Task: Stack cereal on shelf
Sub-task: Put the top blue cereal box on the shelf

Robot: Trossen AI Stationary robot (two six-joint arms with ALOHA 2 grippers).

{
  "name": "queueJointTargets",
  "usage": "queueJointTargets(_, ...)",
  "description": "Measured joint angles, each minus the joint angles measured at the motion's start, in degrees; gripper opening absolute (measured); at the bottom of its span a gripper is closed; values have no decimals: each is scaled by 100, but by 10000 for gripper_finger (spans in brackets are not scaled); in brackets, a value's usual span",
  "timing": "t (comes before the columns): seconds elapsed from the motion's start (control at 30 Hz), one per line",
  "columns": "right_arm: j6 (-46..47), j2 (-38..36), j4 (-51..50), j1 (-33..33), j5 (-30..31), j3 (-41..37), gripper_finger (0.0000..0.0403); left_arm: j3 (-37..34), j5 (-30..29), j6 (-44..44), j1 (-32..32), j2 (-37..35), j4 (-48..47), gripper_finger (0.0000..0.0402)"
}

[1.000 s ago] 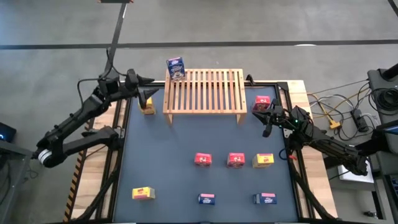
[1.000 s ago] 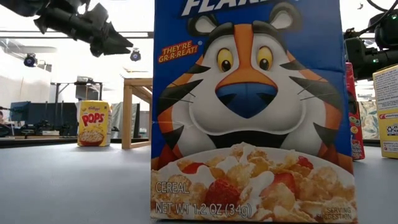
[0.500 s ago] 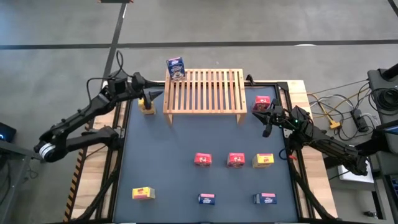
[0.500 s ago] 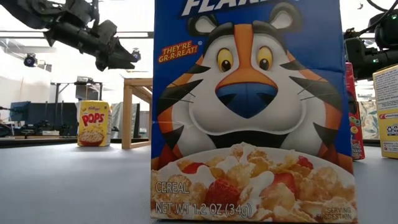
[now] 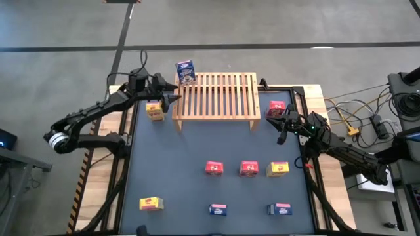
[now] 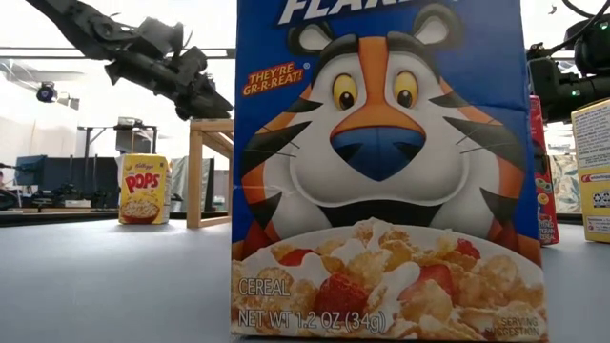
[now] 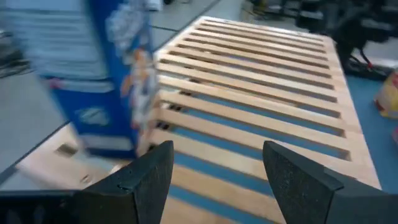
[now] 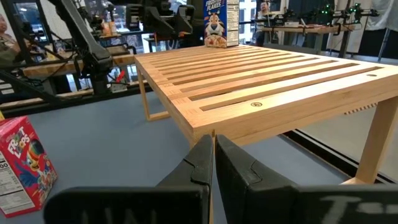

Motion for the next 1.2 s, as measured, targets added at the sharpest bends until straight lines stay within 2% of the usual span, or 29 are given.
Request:
queueJointTargets(0.47, -11, 0, 0, 1, 0, 0, 9, 283, 27, 140, -24, 829, 68, 231)
queueJointTargets(1.2, -9, 0, 0, 2, 0, -1, 9, 288, -316, 134, -18, 887, 314, 231)
